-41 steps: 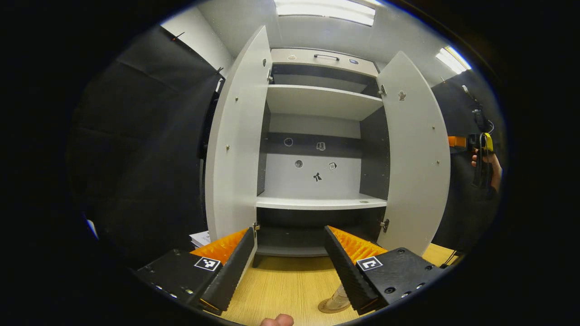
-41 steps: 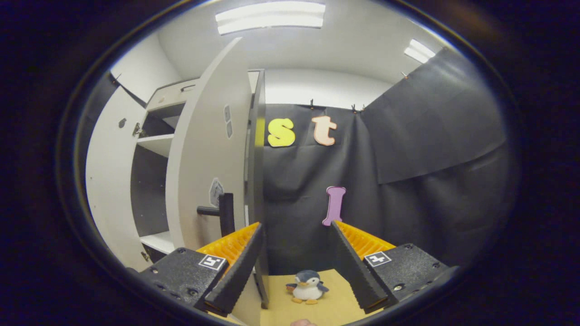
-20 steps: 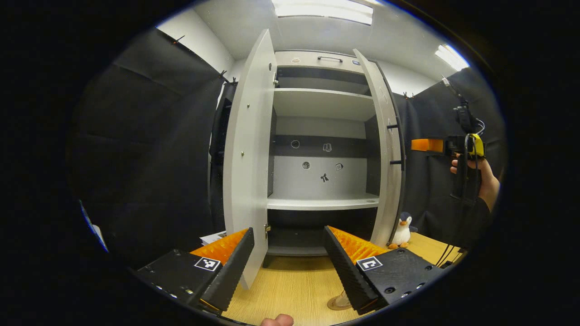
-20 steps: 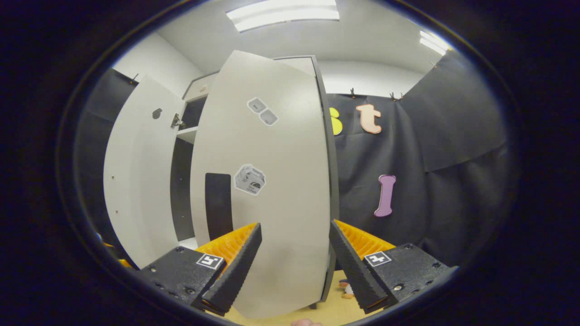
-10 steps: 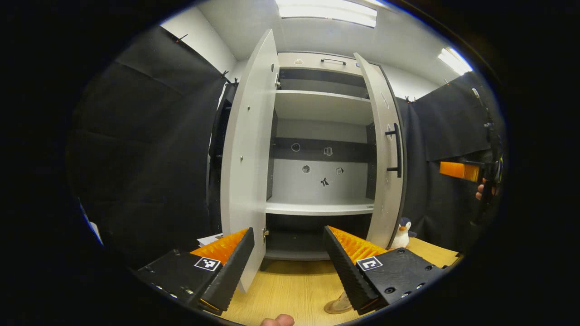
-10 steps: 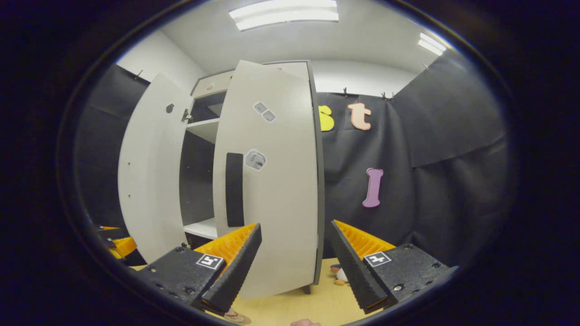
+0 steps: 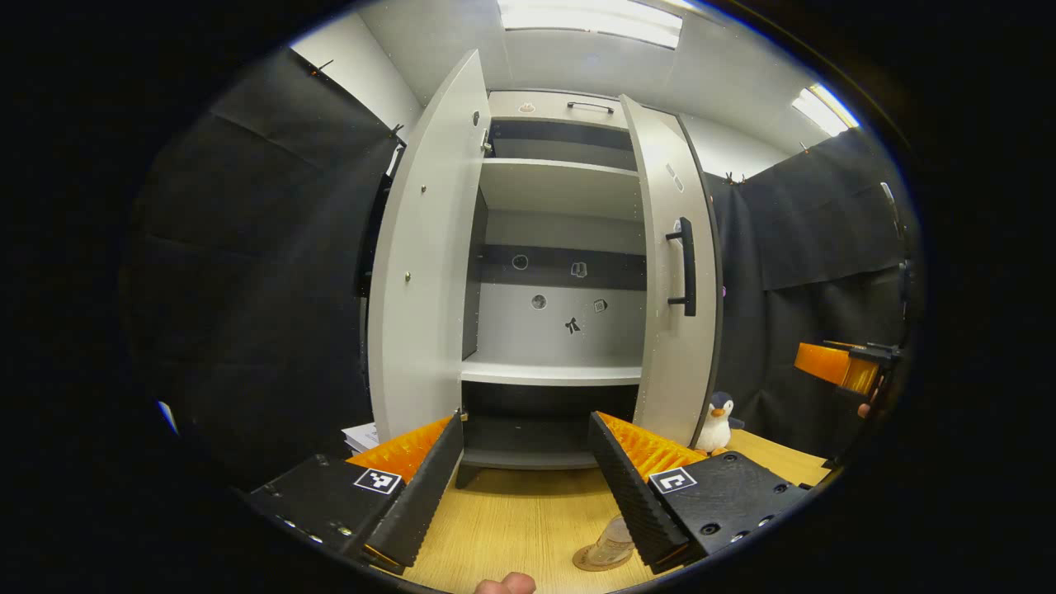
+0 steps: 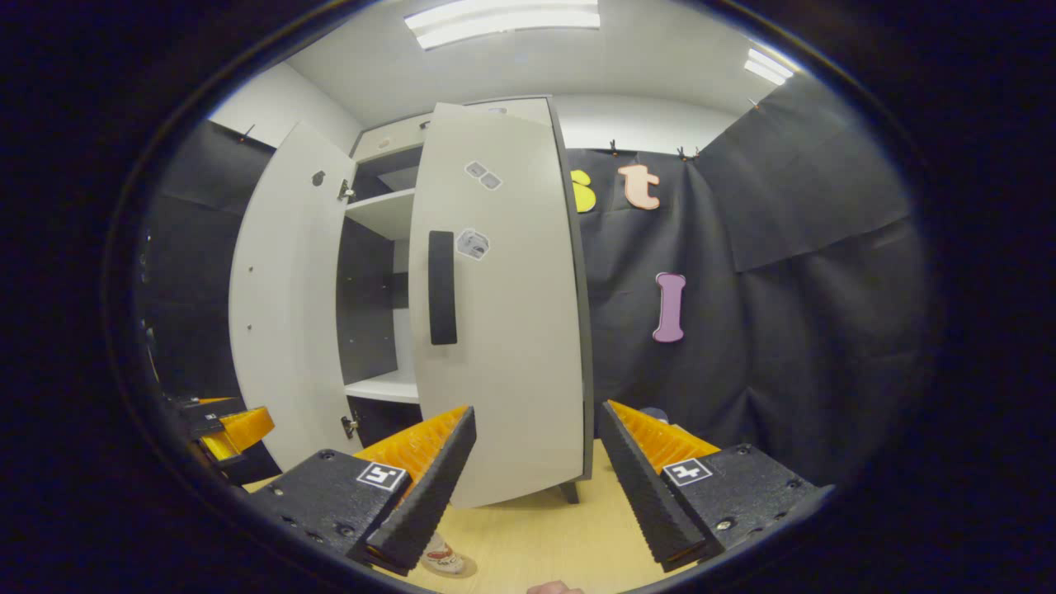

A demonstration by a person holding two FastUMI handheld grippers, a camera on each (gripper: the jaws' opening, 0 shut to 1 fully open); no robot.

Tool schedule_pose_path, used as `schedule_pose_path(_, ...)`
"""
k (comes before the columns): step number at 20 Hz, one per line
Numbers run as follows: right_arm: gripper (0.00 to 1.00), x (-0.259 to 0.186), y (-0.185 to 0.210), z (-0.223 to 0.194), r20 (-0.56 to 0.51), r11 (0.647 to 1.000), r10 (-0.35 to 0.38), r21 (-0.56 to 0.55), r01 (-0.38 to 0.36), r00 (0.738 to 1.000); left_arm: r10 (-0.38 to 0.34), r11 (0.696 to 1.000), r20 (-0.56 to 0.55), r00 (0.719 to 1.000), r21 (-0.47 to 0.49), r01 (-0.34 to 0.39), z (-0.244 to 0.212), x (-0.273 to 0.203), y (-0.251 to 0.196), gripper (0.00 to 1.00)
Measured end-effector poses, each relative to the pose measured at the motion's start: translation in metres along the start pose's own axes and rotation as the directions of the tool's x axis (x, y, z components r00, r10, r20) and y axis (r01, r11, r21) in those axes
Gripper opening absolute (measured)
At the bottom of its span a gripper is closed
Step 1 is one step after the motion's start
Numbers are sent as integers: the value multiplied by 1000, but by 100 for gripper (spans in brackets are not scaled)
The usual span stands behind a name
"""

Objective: Grasp the bottle in the cabinet with the left hand and place it on the coaster, then close the right door with the right hand and the left door with the left hand.

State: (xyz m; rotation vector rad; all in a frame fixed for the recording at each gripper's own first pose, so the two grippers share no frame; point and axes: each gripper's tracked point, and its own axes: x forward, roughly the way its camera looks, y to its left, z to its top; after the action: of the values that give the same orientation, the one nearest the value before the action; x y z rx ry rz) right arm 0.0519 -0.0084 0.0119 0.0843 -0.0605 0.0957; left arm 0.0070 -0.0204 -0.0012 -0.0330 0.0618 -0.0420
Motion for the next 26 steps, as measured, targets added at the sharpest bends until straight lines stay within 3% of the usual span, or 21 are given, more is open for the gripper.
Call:
schedule_pose_path(4, 98, -9, 4, -8, -12, 1000, 17, 3, -17, 1000, -3, 998, 31, 1000, -65, 5, 13, -2, -5, 93)
schedule_pose_path(7, 98, -10, 6, -2, 1, 999, 31, 18, -31, 1000, 3, 988, 146, 989, -156, 20, 65, -5, 5, 93)
schedule_pose_path(11, 98, -10, 3, 2, 5, 999, 26, 18, -26, 1000, 127, 980, 252, 959, -182, -82, 124, -8, 68, 95)
schedule_pose_path(12, 98, -10, 2, 2, 4, 1000, 25, 18, -26, 1000, 160, 977, 276, 948, -183, -111, 135, -10, 85, 99)
schedule_pose_path(14, 98, -10, -1, 1, -1, 1000, 19, 14, -19, 1000, 227, 967, 318, 920, -184, -175, 155, -14, 120, 99)
schedule_pose_path(15, 98, -11, 0, 2, -1, 1000, 17, 15, -17, 1000, 266, 959, 319, 910, -185, -215, 157, -12, 138, 95)
schedule_pose_path(18, 98, -12, 2, 2, -1, 999, 22, 23, -22, 1000, 366, 929, 287, 885, -169, -329, 154, 8, 195, 95)
schedule_pose_path(19, 98, -13, 3, 3, -1, 999, 24, 24, -24, 1000, 385, 921, 277, 880, -167, -351, 153, 17, 207, 99)
schedule_pose_path(20, 98, -13, 2, 3, -1, 1000, 20, 23, -20, 1000, 395, 917, 263, 880, -162, -363, 150, 26, 218, 95)
schedule_pose_path(22, 98, -13, 0, 5, 2, 1000, 11, 22, -11, 1000, 416, 908, 231, 880, -155, -388, 141, 43, 233, 95)
schedule_pose_path(23, 98, -12, 0, 6, 3, 1000, 8, 22, -8, 1000, 421, 906, 223, 879, -155, -395, 139, 47, 239, 99)
schedule_pose_path(25, 98, -12, -1, 8, 8, 1000, 2, 23, -2, 1000, 430, 902, 232, 872, -144, -407, 140, 49, 245, 94)
schedule_pose_path(26, 98, -11, 0, 9, 9, 1000, 1, 23, -1, 1000, 430, 903, 229, 873, -134, -409, 138, 52, 246, 99)
